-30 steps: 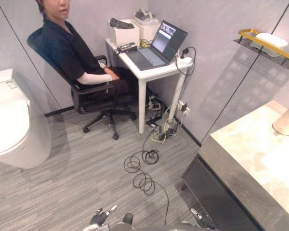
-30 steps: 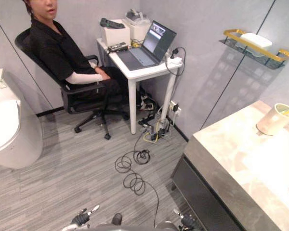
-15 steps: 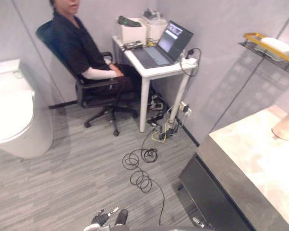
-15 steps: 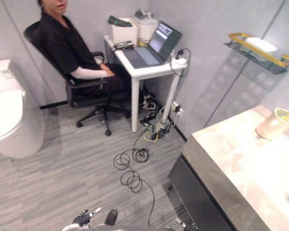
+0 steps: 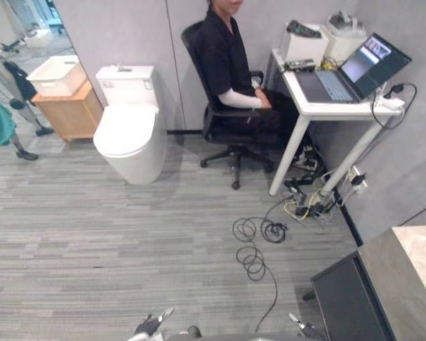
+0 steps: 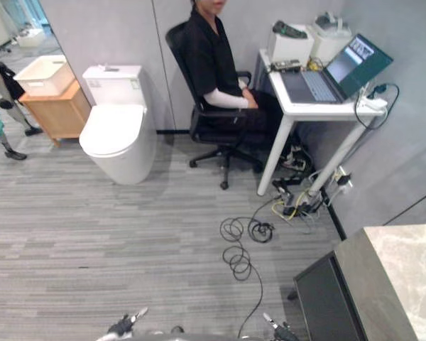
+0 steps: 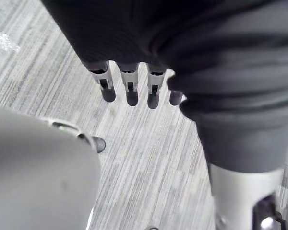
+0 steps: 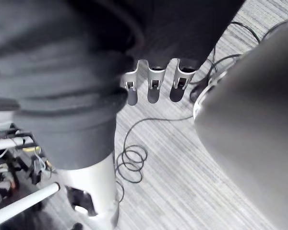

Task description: Organize washtable

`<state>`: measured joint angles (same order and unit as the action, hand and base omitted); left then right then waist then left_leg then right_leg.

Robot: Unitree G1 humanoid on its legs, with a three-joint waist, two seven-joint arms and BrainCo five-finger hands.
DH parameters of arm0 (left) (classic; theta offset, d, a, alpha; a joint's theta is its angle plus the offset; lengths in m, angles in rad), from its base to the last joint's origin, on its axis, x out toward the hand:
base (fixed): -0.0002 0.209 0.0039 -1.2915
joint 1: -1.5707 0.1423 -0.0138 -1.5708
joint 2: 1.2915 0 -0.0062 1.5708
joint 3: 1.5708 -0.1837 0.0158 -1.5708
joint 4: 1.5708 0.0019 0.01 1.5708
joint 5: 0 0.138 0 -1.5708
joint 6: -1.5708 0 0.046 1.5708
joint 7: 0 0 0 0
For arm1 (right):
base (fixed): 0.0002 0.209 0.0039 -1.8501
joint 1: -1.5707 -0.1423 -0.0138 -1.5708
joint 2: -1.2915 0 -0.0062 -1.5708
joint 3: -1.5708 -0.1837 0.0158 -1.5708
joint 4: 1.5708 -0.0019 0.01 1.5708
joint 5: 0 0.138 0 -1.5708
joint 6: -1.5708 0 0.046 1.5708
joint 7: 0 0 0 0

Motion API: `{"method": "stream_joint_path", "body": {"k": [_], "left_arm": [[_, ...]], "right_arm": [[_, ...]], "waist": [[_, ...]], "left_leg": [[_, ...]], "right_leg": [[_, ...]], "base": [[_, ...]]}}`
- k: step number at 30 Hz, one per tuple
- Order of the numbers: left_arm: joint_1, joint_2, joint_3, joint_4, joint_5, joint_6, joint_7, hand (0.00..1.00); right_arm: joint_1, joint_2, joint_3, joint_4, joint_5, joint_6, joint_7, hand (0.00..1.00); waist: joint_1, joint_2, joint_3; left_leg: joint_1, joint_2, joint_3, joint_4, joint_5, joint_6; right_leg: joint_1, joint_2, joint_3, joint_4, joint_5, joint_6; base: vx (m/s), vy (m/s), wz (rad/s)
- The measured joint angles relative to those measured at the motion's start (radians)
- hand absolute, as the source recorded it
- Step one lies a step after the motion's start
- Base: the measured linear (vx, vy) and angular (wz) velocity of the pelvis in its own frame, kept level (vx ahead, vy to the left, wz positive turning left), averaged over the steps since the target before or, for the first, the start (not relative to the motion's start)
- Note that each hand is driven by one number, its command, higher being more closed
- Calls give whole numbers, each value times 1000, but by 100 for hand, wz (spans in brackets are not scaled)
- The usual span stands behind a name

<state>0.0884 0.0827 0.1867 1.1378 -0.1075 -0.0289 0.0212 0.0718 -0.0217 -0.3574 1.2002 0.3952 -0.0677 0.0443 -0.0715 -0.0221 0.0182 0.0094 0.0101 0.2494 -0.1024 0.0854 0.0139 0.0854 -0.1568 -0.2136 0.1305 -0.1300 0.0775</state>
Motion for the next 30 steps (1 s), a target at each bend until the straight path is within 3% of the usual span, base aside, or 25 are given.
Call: {"method": "stream_joint_path", "body": {"k": [5,7,9,11,12,13,14,15,17,18,21,25,26,30], "left_arm": [[2,1,-38,5,-1,-7,1,0],[2,3,-39,7,-1,-17,1,0],[3,2,-40,10,0,-18,-2,0],[3,8,-40,10,0,-21,-4,0],[0,13,-40,8,0,-21,-9,0],[-3,11,-42,8,1,-20,-12,0],[-1,10,-43,8,2,-19,-17,0],[5,4,-37,-2,2,-18,-21,0],[3,12,-19,-15,2,-18,-21,0],[3,15,-16,-20,2,-17,-22,0],[-7,4,27,-22,13,-8,-21,0],[2,-6,65,-30,38,-3,-17,0],[10,-13,74,-30,38,-3,-16,0],[9,-30,40,-28,37,-6,-17,0]], "right_arm": [[-19,-12,63,1,-9,3,0,0],[-26,-14,63,1,-16,7,0,0],[-25,-19,60,1,-26,9,0,0],[-21,-18,59,1,-38,11,1,0],[-17,-25,56,1,-45,11,2,0],[-15,-36,57,0,-45,12,2,0],[-12,-35,56,-21,-44,-5,1,0],[-8,-35,58,-42,-44,-3,4,0],[-4,-12,65,-46,-44,3,5,0],[0,4,63,-47,-38,3,5,0],[16,-2,77,-48,-16,2,4,0],[28,-2,80,-45,-4,9,2,0],[23,-2,82,-46,-5,9,2,0],[-9,2,74,-37,-15,10,2,0]], "waist": [[4,4,4],[7,-9,12],[6,-8,13],[7,-25,17],[7,-36,21],[7,-28,37],[1,-15,45],[3,-2,52],[6,-23,51],[3,-38,51],[1,-39,49],[3,-44,30],[8,-38,6],[8,-17,-18]], "left_leg": [[7,-22,-21,-1,10,7],[3,-54,-63,-1,14,13],[6,-89,-109,-1,6,23],[17,-141,-149,6,-20,57],[31,-171,-181,6,-36,80],[37,-176,-211,0,-28,96],[51,-172,-239,0,-26,100],[55,-161,-271,1,-26,99],[54,-163,-322,1,-26,100],[50,-165,-361,5,-26,99],[50,-171,-417,7,-26,98],[65,-191,-415,7,-18,87],[68,-198,-417,8,-23,89],[72,-190,-455,8,-29,87]], "right_leg": [[16,-11,-9,2,-17,17],[23,-39,-44,24,-93,12],[25,-74,-78,69,-122,25],[45,-132,-127,109,-150,39],[59,-165,-150,178,-159,33],[27,-178,-124,292,-120,-10],[-34,-179,-71,426,-89,-76],[-94,-135,27,519,-96,-88],[-152,-41,161,563,-146,-45],[-179,23,239,548,-170,-19],[-188,146,377,409,-182,3],[-177,153,371,255,-128,-41],[-179,155,367,198,-80,-49],[-123,159,350,104,-55,-54]], "base": [[-98,2,15],[-97,-32,38],[-67,29,64],[-10,110,89],[42,98,86],[13,168,103],[-22,121,98],[-9,139,108],[24,56,97],[13,16,90],[23,20,102],[45,13,65],[124,3,15],[105,-8,15]]}}
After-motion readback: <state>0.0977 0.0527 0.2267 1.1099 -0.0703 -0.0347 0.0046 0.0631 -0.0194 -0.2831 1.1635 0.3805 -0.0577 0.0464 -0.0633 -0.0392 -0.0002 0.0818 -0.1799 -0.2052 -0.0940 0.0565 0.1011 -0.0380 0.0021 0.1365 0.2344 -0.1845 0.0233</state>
